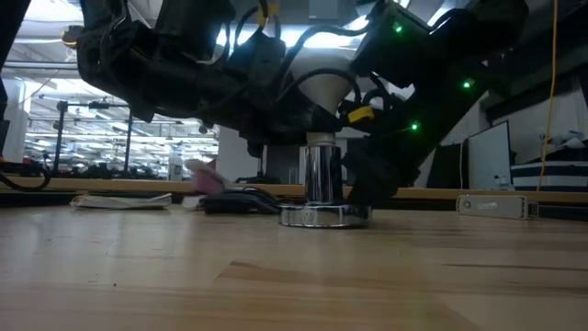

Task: Screw lightbulb
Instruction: Insert the lightbulb into the lamp

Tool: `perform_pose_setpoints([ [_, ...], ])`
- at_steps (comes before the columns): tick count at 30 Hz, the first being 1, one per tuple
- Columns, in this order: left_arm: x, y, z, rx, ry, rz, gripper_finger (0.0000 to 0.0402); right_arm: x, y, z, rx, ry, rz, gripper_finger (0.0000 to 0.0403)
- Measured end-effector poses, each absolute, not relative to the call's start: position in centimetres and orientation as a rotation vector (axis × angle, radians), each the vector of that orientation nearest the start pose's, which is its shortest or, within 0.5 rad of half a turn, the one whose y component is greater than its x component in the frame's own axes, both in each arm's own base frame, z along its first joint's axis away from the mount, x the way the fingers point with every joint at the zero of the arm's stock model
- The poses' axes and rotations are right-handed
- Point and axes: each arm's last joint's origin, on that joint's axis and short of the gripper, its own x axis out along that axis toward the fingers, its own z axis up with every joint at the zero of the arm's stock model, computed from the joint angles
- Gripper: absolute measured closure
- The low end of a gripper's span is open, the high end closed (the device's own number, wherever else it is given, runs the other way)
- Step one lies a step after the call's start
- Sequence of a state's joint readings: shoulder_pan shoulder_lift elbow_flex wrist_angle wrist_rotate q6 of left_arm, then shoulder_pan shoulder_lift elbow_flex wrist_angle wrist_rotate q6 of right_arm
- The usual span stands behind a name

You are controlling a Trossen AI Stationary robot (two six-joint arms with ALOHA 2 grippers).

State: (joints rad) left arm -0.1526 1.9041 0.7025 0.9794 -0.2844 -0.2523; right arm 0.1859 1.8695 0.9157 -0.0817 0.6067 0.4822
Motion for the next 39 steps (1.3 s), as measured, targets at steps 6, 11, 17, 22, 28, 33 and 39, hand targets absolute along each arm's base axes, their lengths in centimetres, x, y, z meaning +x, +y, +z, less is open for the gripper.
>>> perform_pose_setpoints([
  [6,34.1,-4.3,12.5,-0.200,0.199,0.166,0.0260,31.9,4.8,13.1,-0.020,0.918,-0.546,0.0282],
  [11,34.2,-4.3,12.5,-0.190,0.199,0.167,0.0260,30.6,5.9,16.1,0.003,0.879,-0.515,0.0282],
  [17,34.2,-4.3,12.5,-0.160,0.200,0.165,0.0260,30.3,8.4,17.5,0.088,0.777,-0.453,0.0282],
  [22,34.2,-4.0,12.5,-0.161,0.198,0.173,0.0260,30.4,10.2,17.0,0.143,0.740,-0.414,0.0282],
  [28,34.2,-3.9,12.6,-0.162,0.196,0.176,0.0260,30.9,11.5,15.7,0.184,0.727,-0.389,0.0282],
  [33,34.2,-3.9,12.6,-0.162,0.195,0.178,0.0260,31.2,11.6,14.2,0.208,0.761,-0.389,0.0282],
  [39,34.2,-3.9,12.6,-0.162,0.194,0.181,0.0260,31.3,11.5,13.5,0.205,0.776,-0.407,0.0282],
])
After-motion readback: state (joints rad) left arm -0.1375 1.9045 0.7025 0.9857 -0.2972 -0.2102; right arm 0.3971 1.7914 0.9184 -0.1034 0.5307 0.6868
